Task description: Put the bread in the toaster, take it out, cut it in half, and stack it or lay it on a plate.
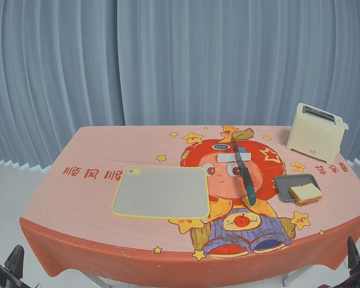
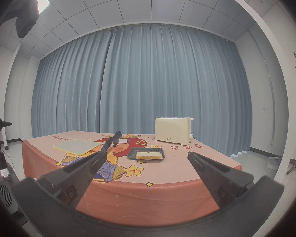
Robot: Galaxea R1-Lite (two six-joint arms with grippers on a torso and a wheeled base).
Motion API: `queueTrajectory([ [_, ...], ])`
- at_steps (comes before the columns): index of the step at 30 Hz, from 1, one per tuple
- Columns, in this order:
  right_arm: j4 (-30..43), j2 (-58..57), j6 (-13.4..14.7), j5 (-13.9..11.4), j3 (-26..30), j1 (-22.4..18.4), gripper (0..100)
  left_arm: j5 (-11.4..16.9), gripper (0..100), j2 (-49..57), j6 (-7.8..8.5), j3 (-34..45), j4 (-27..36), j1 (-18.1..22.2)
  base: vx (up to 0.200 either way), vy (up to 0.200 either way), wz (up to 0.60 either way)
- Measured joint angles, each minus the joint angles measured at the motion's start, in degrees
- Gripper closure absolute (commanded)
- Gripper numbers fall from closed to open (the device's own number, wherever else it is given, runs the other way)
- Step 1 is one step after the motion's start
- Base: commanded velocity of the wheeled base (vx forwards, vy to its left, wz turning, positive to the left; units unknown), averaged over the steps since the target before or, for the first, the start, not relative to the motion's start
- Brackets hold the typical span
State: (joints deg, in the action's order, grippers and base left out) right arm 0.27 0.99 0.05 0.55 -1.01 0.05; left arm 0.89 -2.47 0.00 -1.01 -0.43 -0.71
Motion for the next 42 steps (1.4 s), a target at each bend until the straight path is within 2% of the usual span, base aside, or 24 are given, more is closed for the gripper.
queueTrajectory([
  [35, -0.3, 0.0, -0.6, 0.4, 0.0, 0.0, 0, 0.0, 100, 0.0, 0.00, 0.0, 0.0, 0.0, 0.000, 0.000, 0.00],
  [42, -7.4, 0.1, -1.2, 0.4, 0.0, 0.0, 0, 0.0, 100, 0.0, 0.00, 0.0, 0.0, 0.0, 0.000, 0.000, 0.00],
])
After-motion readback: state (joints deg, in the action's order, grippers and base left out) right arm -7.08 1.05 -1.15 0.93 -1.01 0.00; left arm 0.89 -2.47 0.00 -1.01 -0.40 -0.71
